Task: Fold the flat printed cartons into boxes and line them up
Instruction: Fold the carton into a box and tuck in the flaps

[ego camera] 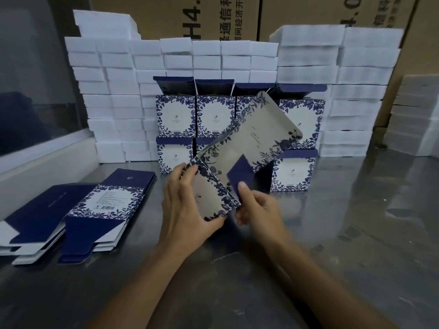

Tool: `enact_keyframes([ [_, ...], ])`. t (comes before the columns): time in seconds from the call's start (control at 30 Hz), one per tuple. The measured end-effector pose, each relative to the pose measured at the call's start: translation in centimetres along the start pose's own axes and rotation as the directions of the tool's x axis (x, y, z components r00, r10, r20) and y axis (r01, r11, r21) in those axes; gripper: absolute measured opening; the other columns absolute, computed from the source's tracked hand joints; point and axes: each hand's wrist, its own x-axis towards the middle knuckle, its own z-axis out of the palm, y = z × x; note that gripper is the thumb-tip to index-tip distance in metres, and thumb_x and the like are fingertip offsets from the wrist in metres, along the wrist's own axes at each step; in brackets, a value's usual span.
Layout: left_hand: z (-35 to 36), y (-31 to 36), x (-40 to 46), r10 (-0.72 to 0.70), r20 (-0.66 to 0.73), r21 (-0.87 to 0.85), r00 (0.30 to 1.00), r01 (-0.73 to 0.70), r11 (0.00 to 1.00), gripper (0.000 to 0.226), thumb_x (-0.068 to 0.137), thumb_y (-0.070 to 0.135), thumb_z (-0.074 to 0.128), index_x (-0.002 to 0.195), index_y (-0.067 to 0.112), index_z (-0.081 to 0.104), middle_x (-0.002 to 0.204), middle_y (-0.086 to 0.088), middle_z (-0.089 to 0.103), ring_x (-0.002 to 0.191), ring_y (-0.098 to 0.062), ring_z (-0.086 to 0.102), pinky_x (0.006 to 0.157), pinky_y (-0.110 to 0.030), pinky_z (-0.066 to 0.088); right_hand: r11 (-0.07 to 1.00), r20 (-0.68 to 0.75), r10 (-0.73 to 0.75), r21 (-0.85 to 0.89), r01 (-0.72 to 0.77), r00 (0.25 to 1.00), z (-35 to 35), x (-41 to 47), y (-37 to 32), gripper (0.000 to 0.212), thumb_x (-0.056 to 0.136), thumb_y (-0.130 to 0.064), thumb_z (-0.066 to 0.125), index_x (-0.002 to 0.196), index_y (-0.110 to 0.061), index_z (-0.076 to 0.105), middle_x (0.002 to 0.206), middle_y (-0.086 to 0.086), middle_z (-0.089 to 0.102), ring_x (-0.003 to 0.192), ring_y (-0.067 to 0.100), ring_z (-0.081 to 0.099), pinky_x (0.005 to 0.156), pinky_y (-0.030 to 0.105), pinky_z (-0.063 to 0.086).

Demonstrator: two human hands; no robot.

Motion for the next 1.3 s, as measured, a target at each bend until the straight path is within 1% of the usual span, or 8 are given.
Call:
enact_keyframes([
  [0.23, 0.0, 0.0, -0.1, 0.003, 0.038, 0.066, 0.999, -0.005, 0.998, 0.114, 0.054, 0.039, 0.092, 0.142, 0.017, 0.024, 0.149, -0.015, 0.027, 0.138, -0.036, 0.031, 0.099, -0.056, 0.043, 0.994, -0.01, 0.043, -0.1, -0.044, 0.999, -0.2, 0.1, 0.0, 0.058, 0.102, -0.022, 0.055, 0.044, -0.018, 0.051, 0.042, -0.002, 0.05, 0.037, 0.007, 0.039, 0.043, 0.016, 0.036],
  [0.33, 0.1, -0.1, -0.1, 0.006, 0.044, 0.034, 0.999, -0.007, 0.999, 0.115, 0.055, 0.038, 0.092, 0.143, 0.018, 0.022, 0.149, -0.013, 0.025, 0.139, -0.034, 0.029, 0.102, -0.057, 0.042, 0.992, -0.021, 0.068, -0.104, -0.069, 0.997, -0.2, 0.0, -0.1, 0.063, 0.102, -0.026, 0.054, 0.04, -0.018, 0.05, 0.041, 0.0, 0.048, 0.037, 0.008, 0.038, 0.042, 0.017, 0.034],
  [0.5, 0.0, -0.5, 0.0, 0.036, 0.065, -0.069, 0.997, -0.031, 0.997, 0.116, 0.055, 0.043, 0.089, 0.145, 0.017, 0.02, 0.15, -0.008, 0.023, 0.141, -0.02, 0.025, 0.11, -0.035, 0.033, 0.98, -0.132, 0.188, 0.088, -0.177, 0.973, -0.7, 0.5, 0.0, 0.067, 0.103, -0.035, 0.052, 0.038, -0.02, 0.048, 0.043, -0.002, 0.042, 0.038, 0.009, 0.035, 0.04, 0.018, 0.03],
  [0.67, 0.1, -0.5, 0.0, 0.063, 0.083, -0.082, 0.995, -0.056, 0.995, 0.116, 0.056, 0.045, 0.089, 0.145, 0.018, 0.02, 0.15, -0.009, 0.024, 0.142, -0.026, 0.028, 0.106, -0.034, 0.035, 0.981, -0.158, 0.194, 0.048, -0.188, 0.968, -1.1, 0.8, 0.1, 0.066, 0.1, -0.017, 0.051, 0.036, -0.02, 0.038, 0.041, -0.004, 0.032, 0.038, 0.012, 0.024, 0.039, 0.021, 0.024],
  [0.83, -0.2, -0.6, 0.1, 0.087, 0.105, -0.132, 0.991, -0.073, 0.988, 0.117, 0.056, 0.043, 0.09, 0.145, 0.017, 0.018, 0.149, -0.008, 0.025, 0.142, -0.025, 0.029, 0.113, -0.024, 0.028, 0.962, -0.205, 0.261, 0.14, -0.235, 0.943, -1.2, 0.8, 0.0, 0.066, 0.104, -0.032, 0.049, 0.04, -0.023, 0.037, 0.042, -0.005, 0.033, 0.038, 0.01, 0.024, 0.039, 0.019, 0.02],
  [1.0, -0.4, -0.2, 0.2, 0.115, 0.118, -0.175, 0.986, -0.093, 0.98, 0.116, 0.056, 0.046, 0.089, 0.143, 0.019, 0.018, 0.147, -0.009, 0.026, 0.14, -0.026, 0.032, 0.114, -0.037, 0.034, 0.946, -0.31, 0.3, 0.221, -0.238, 0.902, -1.9, 1.1, -0.2, 0.062, 0.102, -0.017, 0.048, 0.043, -0.024, 0.033, 0.039, -0.004, 0.031, 0.035, 0.01, 0.022, 0.037, 0.019, 0.019],
  [1.17, -0.3, -0.2, 0.1, 0.054, 0.154, -0.201, 0.987, -0.022, 0.979, 0.124, 0.051, 0.058, 0.087, 0.146, 0.025, 0.015, 0.148, 0.0, 0.025, 0.139, -0.019, 0.032, 0.115, -0.033, 0.032, 0.976, -0.329, 0.208, 0.133, -0.172, 0.921, -1.8, 0.9, -0.1, 0.05, 0.103, -0.033, 0.051, 0.055, -0.017, 0.049, 0.045, -0.006, 0.054, 0.039, 0.006, 0.047, 0.04, 0.016, 0.037],
  [1.3, 0.0, 0.0, -0.1, -0.096, 0.229, -0.339, 0.969, 0.172, 0.925, 0.124, 0.05, 0.062, 0.088, 0.145, 0.041, 0.012, 0.149, 0.014, 0.026, 0.139, -0.003, 0.029, 0.111, -0.022, 0.028, 0.957, -0.224, 0.246, 0.211, -0.199, 0.943, -0.9, 1.0, -0.3, 0.037, 0.099, -0.047, 0.054, 0.092, -0.015, 0.071, 0.083, -0.003, 0.078, 0.074, 0.01, 0.073, 0.057, 0.022, 0.053],
])
